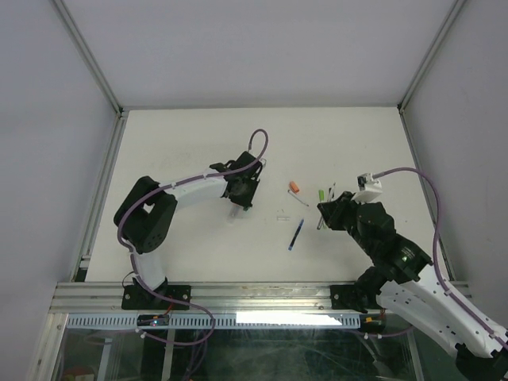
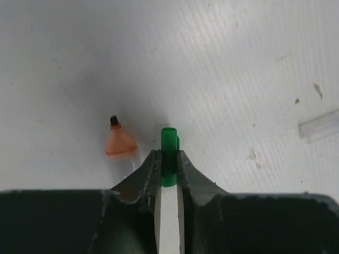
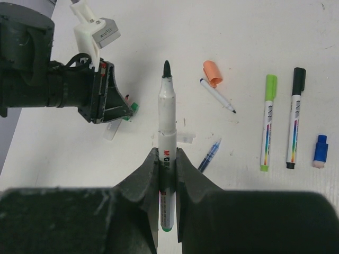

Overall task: Insert the pens into the pen caps
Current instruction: Move the pen cap to the center of the board.

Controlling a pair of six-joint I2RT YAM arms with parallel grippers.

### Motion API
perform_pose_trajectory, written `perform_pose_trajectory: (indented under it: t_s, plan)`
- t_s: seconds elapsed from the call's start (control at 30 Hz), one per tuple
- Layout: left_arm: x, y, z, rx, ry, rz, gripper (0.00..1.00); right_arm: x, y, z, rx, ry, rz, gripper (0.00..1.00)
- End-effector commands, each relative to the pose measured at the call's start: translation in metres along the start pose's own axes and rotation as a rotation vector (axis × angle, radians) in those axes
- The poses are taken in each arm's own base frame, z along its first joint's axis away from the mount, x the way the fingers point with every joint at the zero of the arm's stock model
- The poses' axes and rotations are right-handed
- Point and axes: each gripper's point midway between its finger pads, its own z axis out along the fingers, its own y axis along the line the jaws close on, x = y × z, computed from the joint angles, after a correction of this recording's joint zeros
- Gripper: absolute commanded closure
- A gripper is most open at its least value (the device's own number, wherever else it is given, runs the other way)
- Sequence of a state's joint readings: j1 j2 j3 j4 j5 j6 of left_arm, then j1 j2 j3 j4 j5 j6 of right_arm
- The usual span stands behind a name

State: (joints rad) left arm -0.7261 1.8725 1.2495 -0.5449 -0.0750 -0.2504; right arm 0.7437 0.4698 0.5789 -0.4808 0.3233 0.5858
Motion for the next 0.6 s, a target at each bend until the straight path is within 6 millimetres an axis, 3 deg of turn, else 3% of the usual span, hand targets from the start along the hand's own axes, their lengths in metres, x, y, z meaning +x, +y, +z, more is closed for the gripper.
perform_pose_trajectory:
  t_s: [0.0, 0.2, 0.57]
  plan:
    - [0.003, -0.021, -0.033, 0.105, -0.048, 0.015, 0.91, -0.01, 0.017, 0.005, -0.066, -0.04, 0.04, 1.0]
    - [0.035, -0.042, -0.041, 0.165, 0.025, 0.095, 0.92, -0.003, 0.019, 0.01, -0.075, -0.018, 0.058, 1.0]
    - [0.086, -0.108, -0.057, 0.34, 0.095, 0.308, 0.88, -0.001, 0.017, 0.009, -0.066, -0.009, 0.065, 1.0]
